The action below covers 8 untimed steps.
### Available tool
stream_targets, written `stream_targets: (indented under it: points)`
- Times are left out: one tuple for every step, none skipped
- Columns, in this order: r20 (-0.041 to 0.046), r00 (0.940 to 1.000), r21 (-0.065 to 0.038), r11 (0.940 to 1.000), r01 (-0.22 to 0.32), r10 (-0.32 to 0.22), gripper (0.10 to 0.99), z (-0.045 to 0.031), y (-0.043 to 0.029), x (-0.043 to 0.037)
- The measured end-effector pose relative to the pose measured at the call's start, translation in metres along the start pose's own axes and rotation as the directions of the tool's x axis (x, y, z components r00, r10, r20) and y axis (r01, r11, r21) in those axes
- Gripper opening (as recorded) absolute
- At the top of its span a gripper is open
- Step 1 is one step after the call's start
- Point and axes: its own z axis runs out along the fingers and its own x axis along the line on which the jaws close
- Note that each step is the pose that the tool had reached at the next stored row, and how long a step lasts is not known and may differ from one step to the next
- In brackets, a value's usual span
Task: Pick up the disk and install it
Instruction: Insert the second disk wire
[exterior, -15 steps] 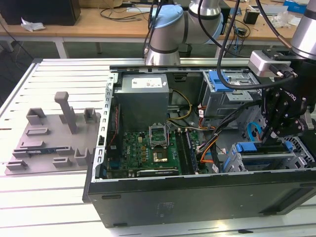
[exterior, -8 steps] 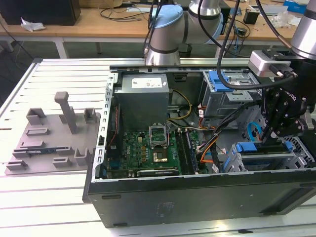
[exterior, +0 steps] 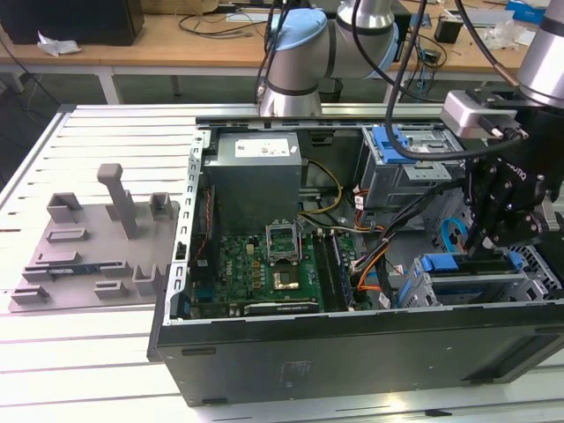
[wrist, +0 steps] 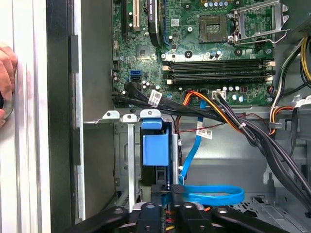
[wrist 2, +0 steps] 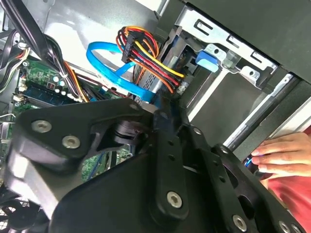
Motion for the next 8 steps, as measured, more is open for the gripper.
stream_targets:
  points:
    - [-0.0002,1.0,0.0,1.0,0.0,0.0,0.231,-0.0005,0.0002,0.0001]
    - [-0.0006,1.0,0.0,1.0,0.0,0.0,0.294,-0.0013,0.0004,0.0002]
    - [-0.001,1.0,0.0,1.0,0.0,0.0,0.353,-0.0026,0.0005,0.0004]
    - [-0.0017,1.0,0.0,1.0,0.0,0.0,0.416,-0.005,0.0006,0.0005]
    - [-0.0026,1.0,0.0,1.0,0.0,0.0,0.478,-0.0064,0.0006,0.0001]
    - [-0.0037,1.0,0.0,1.0,0.0,0.0,0.478,-0.0072,0.0007,-0.0006]
    - [-0.0067,1.0,0.0,1.0,-0.001,0.001,0.478,-0.0088,0.0009,-0.0022]
    - [-0.01,0.9999,0.0,1.0,-0.001,0.001,0.478,-0.0102,0.0012,-0.0039]
